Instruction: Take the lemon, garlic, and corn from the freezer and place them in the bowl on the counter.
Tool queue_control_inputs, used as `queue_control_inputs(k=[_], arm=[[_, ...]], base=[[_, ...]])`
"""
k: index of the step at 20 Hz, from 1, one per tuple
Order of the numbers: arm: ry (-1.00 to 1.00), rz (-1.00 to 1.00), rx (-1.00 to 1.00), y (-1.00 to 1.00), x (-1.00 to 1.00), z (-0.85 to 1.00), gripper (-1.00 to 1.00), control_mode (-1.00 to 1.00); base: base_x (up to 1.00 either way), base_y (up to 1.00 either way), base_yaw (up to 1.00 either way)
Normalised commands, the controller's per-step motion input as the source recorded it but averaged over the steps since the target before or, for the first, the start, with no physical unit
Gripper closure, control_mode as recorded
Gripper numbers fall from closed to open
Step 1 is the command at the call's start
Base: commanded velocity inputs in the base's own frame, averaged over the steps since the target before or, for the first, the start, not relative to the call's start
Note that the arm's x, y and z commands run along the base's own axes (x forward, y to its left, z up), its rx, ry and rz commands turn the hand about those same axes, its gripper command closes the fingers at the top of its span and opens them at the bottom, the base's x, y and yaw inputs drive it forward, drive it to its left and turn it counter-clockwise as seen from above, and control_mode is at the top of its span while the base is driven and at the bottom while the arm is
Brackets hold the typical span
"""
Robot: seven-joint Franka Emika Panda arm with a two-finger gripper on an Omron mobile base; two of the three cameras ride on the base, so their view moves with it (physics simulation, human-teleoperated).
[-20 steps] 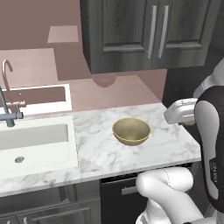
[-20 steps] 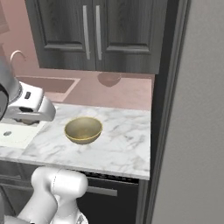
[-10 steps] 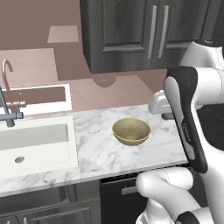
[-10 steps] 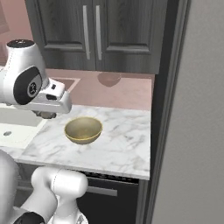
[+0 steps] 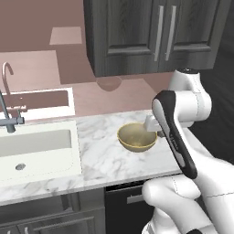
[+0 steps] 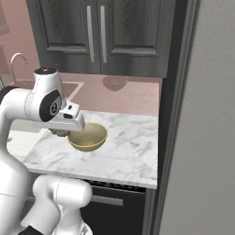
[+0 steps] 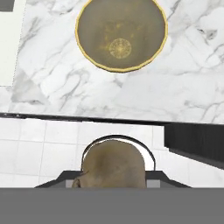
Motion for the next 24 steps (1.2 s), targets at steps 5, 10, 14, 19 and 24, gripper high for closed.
queue_control_inputs(k=[5, 10, 14, 19, 24], arm=[[0.0, 0.0, 0.0, 0.0, 0.51, -0.44, 1.0, -1.0], [0.0, 0.0, 0.0, 0.01, 0.71, -0.34, 1.0, -1.0], [0.0, 0.0, 0.0, 0.03, 0.76, -0.28, 1.0, -1.0], [0.01, 0.0, 0.0, 0.12, 0.64, -0.4, 1.0, -1.0], [0.03, 0.0, 0.0, 0.05, 0.59, -0.47, 1.0, -1.0]], base=[[0.0, 0.0, 0.0], [0.0, 0.0, 0.0], [0.0, 0.0, 0.0], [0.0, 0.0, 0.0], [0.0, 0.0, 0.0]])
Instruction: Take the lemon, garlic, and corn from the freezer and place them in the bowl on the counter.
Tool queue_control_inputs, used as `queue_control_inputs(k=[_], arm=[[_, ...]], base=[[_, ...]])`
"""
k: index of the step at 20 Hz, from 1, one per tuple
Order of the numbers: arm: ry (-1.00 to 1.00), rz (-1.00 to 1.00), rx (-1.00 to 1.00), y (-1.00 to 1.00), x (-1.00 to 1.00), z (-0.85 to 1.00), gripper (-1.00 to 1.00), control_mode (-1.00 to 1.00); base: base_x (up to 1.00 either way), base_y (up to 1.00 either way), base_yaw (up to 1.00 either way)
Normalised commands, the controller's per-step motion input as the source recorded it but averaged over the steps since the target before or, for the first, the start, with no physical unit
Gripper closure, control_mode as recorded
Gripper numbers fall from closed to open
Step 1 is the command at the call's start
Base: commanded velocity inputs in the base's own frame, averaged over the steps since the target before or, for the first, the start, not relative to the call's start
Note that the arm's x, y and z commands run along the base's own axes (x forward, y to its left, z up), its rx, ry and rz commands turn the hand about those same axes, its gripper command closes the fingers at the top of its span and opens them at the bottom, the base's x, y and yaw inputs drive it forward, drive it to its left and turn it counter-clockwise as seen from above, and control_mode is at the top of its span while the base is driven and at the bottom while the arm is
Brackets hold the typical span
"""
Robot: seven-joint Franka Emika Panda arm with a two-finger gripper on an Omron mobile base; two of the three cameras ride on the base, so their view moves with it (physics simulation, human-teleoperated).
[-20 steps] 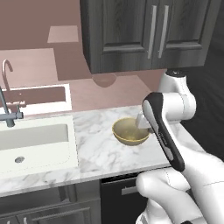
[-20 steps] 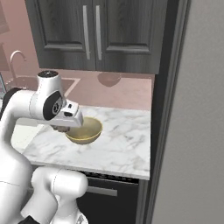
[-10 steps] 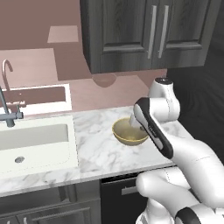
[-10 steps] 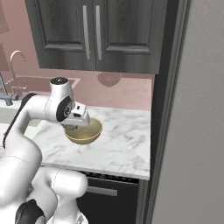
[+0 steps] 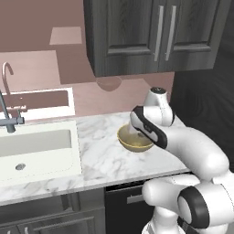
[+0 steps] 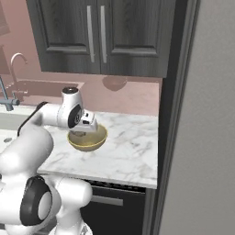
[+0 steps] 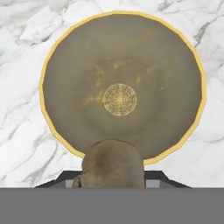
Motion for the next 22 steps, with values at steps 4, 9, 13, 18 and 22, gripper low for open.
queue_control_inputs(k=[4, 9, 13, 18, 22], arm=[[0.02, 0.0, 0.0, 0.0, 0.57, -0.46, 1.0, -1.0], [0.0, 0.0, 0.0, 0.0, 0.21, -0.45, 1.0, -1.0], [0.0, 0.0, 0.0, 0.0, 0.08, -0.49, 1.0, -1.0], [0.0, 0.0, 0.0, 0.0, 0.13, -0.4, 1.0, -1.0], [0.0, 0.0, 0.0, 0.0, 0.14, -0.13, 1.0, -1.0]], base=[[0.0, 0.0, 0.0], [0.0, 0.0, 0.0], [0.0, 0.0, 0.0], [0.0, 0.0, 0.0], [0.0, 0.0, 0.0]])
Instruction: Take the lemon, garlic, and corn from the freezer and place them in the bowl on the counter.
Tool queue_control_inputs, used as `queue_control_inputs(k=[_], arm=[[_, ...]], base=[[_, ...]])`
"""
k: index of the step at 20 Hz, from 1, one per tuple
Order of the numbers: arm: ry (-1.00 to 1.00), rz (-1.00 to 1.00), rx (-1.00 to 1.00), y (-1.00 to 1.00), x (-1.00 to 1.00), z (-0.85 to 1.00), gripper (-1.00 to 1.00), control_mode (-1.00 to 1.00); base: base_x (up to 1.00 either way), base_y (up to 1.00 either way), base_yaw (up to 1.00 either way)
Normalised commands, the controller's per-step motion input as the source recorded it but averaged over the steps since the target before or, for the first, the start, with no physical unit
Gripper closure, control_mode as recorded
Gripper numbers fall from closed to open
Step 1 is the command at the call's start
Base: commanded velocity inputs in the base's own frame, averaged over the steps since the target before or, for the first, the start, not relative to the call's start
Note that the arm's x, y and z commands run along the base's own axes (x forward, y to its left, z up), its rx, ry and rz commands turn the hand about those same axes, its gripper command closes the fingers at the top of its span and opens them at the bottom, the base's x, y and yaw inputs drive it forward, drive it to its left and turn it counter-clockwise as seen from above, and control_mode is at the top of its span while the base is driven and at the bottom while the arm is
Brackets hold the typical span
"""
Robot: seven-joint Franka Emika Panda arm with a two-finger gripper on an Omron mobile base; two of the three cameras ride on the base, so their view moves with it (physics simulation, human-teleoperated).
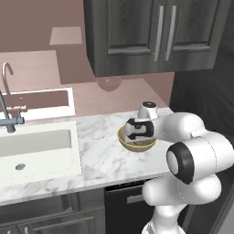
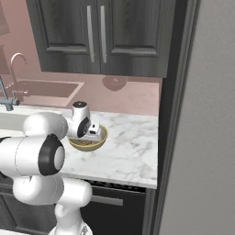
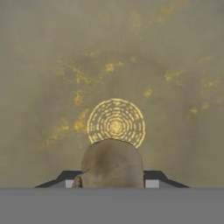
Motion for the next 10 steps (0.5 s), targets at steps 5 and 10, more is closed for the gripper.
queue_control_inputs(k=[5, 10], arm=[[0.0, 0.0, 0.0, 0.0, 0.03, 0.0, -1.0, -1.0], [0.0, 0.0, 0.0, 0.0, 0.0, 0.0, -1.0, -1.0]], base=[[0.0, 0.0, 0.0], [0.0, 0.0, 0.0]])
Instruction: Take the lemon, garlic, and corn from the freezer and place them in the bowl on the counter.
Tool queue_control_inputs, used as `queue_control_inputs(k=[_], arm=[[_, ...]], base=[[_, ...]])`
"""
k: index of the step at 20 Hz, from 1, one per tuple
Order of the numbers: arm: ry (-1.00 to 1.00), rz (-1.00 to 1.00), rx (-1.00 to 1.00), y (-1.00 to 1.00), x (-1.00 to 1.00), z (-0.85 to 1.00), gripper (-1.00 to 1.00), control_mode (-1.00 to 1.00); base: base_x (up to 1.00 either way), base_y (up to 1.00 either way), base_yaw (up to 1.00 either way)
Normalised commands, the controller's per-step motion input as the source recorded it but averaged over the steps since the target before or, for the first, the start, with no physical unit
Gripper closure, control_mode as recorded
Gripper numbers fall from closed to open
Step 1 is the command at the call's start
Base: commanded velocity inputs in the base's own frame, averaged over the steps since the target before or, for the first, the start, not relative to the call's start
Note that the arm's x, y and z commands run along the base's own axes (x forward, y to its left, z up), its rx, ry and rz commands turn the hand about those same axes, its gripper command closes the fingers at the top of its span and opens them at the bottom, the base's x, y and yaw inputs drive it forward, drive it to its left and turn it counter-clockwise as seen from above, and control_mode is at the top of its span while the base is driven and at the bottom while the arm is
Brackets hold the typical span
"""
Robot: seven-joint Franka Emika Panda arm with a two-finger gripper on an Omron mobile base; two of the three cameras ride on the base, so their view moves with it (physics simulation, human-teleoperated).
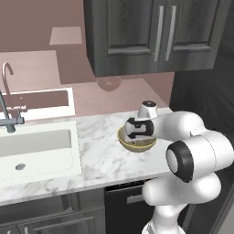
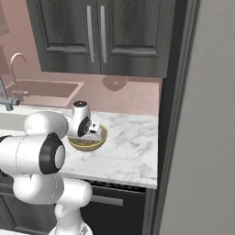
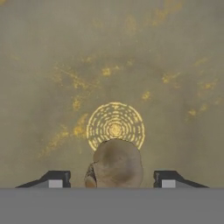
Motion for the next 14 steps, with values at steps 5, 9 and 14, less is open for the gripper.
queue_control_inputs(k=[5, 9, 14], arm=[[0.0, 0.0, 0.0, 0.0, 0.0, 0.01, -1.0, -1.0], [0.0, 0.0, 0.0, 0.0, -0.07, 0.28, -1.0, -1.0], [-0.01, -0.01, 0.0, 0.0, -0.18, 0.45, -1.0, -1.0]], base=[[0.0, 0.0, 0.0], [0.0, 0.0, 0.0], [0.0, 0.0, 0.0]])
